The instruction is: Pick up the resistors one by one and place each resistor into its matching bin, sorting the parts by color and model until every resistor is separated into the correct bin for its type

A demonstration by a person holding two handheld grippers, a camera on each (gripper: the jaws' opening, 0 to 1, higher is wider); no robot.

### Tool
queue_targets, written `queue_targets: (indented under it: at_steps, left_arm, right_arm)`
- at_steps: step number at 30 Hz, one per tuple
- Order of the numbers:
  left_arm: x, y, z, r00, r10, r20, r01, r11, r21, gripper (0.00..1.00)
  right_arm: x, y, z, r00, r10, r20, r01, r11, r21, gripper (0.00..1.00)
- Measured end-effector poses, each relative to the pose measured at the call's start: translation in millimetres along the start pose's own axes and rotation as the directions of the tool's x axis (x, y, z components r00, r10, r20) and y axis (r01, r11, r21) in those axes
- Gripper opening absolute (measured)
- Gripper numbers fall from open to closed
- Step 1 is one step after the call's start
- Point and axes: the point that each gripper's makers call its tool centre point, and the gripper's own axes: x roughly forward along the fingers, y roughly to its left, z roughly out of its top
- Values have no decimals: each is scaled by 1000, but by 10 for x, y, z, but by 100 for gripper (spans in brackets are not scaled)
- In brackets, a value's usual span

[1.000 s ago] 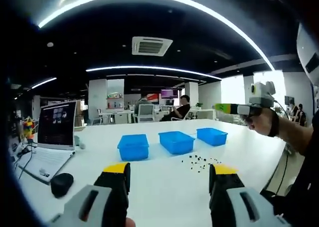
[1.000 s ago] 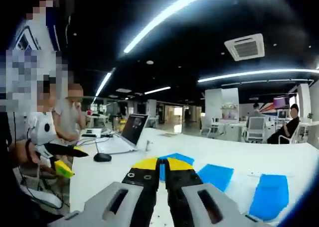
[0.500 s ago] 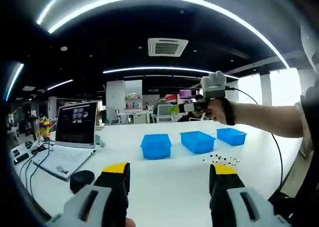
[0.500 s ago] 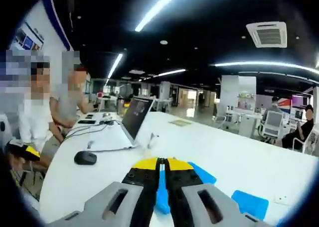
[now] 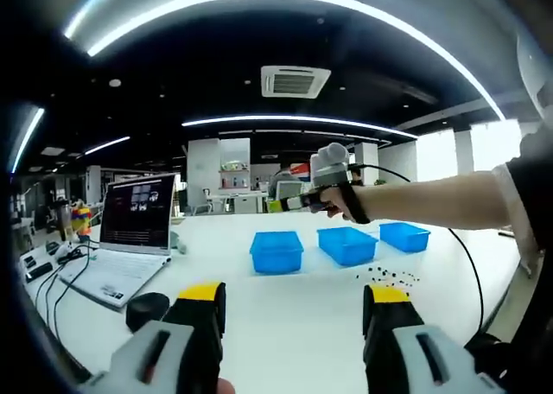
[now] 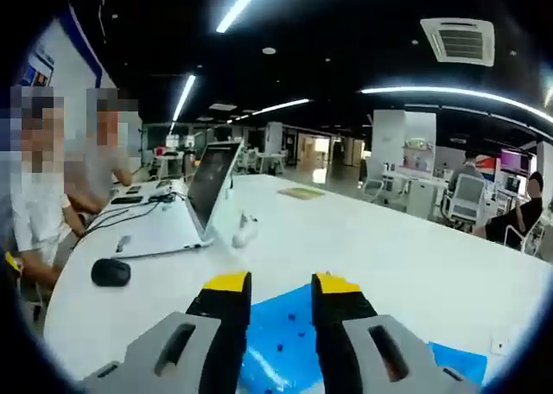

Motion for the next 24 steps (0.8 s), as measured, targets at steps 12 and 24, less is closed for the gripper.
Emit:
queue_targets:
  at_steps: [12,24]
  left_arm:
    - [125,-313,26,988,-150,26,152,986,-69,65]
    - [267,-580,112,966,-256,38,258,965,-40,65]
  right_arm:
    - [-1005,-130,-63,999,10,51,-9,1000,-12,36]
    - [-3012,-208,-723,982,-136,128,119,984,134,35]
